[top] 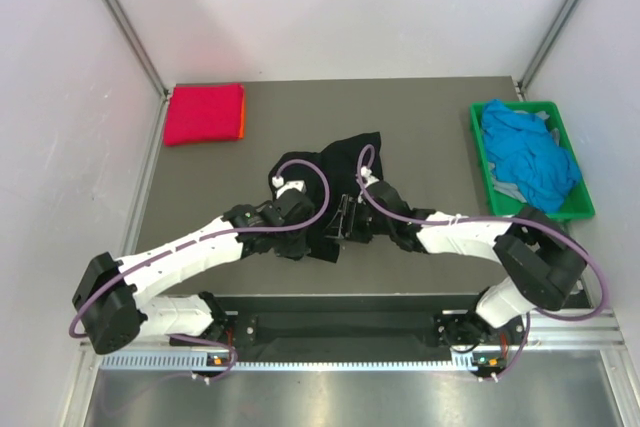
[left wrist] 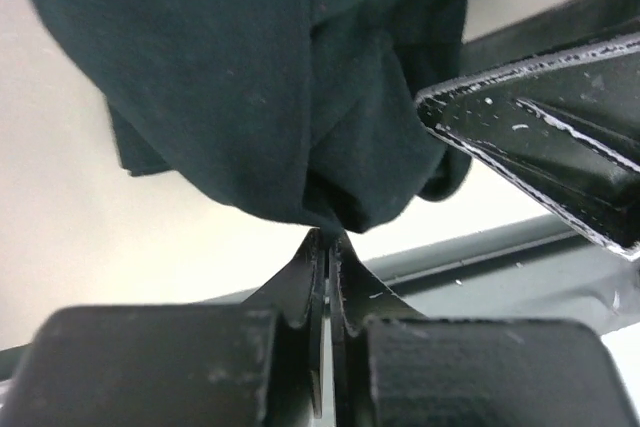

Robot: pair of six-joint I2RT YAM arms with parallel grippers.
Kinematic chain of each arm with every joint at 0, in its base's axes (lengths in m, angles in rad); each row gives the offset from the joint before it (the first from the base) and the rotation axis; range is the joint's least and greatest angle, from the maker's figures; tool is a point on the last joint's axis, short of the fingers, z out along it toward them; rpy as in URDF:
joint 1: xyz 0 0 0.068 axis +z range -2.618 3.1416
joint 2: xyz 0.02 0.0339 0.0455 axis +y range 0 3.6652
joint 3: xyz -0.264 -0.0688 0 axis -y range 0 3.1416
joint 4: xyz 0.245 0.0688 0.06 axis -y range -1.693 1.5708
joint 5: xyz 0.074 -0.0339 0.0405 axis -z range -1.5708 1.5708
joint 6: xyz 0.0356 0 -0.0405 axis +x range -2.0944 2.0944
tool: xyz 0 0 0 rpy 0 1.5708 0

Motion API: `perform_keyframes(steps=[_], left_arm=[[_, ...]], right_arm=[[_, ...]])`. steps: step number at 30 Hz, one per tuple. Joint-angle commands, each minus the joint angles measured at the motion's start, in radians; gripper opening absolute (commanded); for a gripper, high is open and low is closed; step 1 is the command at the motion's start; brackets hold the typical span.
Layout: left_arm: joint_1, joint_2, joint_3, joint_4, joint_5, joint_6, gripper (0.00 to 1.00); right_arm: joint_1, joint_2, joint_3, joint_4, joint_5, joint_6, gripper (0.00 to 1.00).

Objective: Fold and stack the t-shirts
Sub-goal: Flatten the tshirt out

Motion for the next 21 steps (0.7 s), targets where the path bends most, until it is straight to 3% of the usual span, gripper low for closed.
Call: perform_keyframes(steps=[1, 3, 4, 7, 9, 12, 15, 19, 21], left_arm=[[-0.004, 0.003, 0.036, 0.004, -0.094, 0.005, 0.00], [-0.003, 0.005, 0.101, -0.041, -0.178, 0.005, 0.00], [-0.003, 0.002, 0.127, -0.061, -0.208, 0.011, 0.00], [0.008, -0.020, 0.234, -0.125, -0.321, 0.047, 0.00], [0.031, -0.034, 0.334, -0.164, -0.375, 0.097, 0.00], [0.134, -0.020, 0.534, -0.216, -0.461, 0.204, 0.00], [0.296, 0.033, 0.761, -0.219, -0.518, 0.323, 0.00], [0.344, 0.127, 1.108, -0.319, -0.620, 0.399, 0.00], [0.347, 0.130, 1.168, -0.340, -0.650, 0.413, 0.00]], right_arm=[[0.020, 0.007, 0.026, 0.065, 0.015, 0.032, 0.49], [0.022, 0.010, 0.043, 0.067, 0.043, 0.043, 0.42], [0.020, 0.015, 0.051, 0.061, 0.052, 0.045, 0.26], [0.001, 0.019, 0.101, 0.009, 0.089, 0.043, 0.00], [-0.060, -0.023, 0.152, -0.040, 0.109, 0.011, 0.00], [-0.195, -0.128, 0.280, -0.265, 0.155, -0.096, 0.00], [-0.346, -0.189, 0.499, -0.468, 0.230, -0.236, 0.00], [-0.486, -0.231, 0.786, -0.651, 0.250, -0.366, 0.00], [-0.529, -0.269, 0.827, -0.721, 0.284, -0.392, 0.00]])
